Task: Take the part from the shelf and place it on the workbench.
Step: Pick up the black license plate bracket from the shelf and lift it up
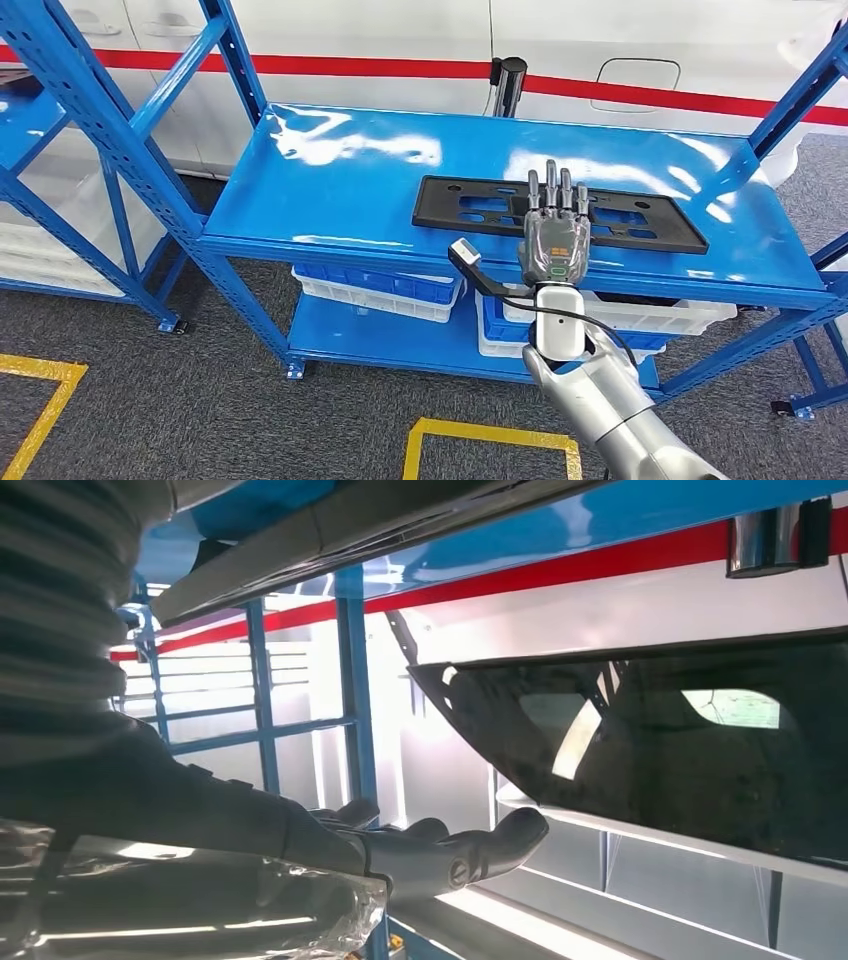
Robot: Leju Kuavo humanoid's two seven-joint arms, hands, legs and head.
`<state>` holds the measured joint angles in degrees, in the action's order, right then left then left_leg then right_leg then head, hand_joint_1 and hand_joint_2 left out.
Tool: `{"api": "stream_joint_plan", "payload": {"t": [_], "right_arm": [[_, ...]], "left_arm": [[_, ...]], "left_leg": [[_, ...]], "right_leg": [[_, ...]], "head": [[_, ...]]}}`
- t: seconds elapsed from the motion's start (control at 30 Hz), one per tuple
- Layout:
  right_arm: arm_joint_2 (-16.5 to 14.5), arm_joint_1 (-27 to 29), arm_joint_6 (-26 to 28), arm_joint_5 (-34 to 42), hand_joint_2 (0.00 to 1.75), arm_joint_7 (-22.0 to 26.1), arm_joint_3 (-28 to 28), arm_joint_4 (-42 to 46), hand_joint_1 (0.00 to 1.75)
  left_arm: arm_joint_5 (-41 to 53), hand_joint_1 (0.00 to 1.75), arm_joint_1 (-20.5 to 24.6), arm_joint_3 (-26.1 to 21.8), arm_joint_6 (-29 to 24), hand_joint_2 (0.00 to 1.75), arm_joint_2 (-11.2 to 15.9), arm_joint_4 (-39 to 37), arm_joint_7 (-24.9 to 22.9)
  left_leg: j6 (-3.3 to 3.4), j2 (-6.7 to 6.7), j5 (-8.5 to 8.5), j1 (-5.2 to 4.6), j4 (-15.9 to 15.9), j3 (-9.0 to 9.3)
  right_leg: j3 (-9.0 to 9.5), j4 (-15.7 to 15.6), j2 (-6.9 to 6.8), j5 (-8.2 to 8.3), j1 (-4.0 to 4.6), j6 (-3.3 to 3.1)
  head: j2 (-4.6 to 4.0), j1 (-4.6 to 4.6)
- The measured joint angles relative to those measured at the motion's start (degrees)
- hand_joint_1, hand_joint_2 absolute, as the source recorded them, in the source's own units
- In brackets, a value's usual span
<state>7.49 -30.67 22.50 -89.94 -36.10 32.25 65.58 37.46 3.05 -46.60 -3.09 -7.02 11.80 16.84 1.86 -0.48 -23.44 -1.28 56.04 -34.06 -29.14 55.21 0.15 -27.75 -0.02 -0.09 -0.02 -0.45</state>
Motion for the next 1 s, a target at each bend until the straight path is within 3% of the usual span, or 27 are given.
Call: {"api": "stream_joint_plan", "payload": {"t": [0.2,0.43,0.7,1.0], "right_arm": [[-0.73,-2.96,0.62,0.00,1.75,1.94,0.22,-4.09,0.00],[-2.07,-3.55,5.68,0.02,1.75,7.48,-1.79,-7.01,0.00],[-2.96,-2.88,8.65,1.31,1.75,17.79,-7.99,-8.30,0.00],[1.18,-0.29,14.06,2.77,1.75,21.66,-16.79,-11.44,0.00]], "left_arm": [[0.26,0.00,-0.01,-0.02,-0.35,0.00,-0.01,0.00,0.01],[0.23,0.00,-0.01,-0.02,-1.34,0.00,-0.27,-0.02,0.45],[-1.75,0.00,0.01,-1.03,-5.07,0.00,-3.20,-0.31,-1.38],[-0.79,0.00,-0.09,-1.13,-7.65,0.00,-7.02,-0.99,-3.00]], "left_leg": [[0.18,0.00,0.08,0.02,0.00,0.05],[0.21,0.00,0.12,0.19,0.02,0.06],[0.21,0.00,0.11,0.19,0.02,0.06],[0.24,-0.03,0.10,0.09,0.06,0.05]], "right_leg": [[0.04,-0.02,0.00,0.08,-0.02,0.12],[0.07,-0.01,0.00,0.09,-0.01,0.12],[0.04,-0.02,0.00,0.08,-0.01,0.11],[0.06,-0.03,-0.03,0.12,-0.12,0.18]], "head": [[0.00,-0.01],[0.00,-0.02],[0.00,-0.01],[0.00,-0.01]]}}
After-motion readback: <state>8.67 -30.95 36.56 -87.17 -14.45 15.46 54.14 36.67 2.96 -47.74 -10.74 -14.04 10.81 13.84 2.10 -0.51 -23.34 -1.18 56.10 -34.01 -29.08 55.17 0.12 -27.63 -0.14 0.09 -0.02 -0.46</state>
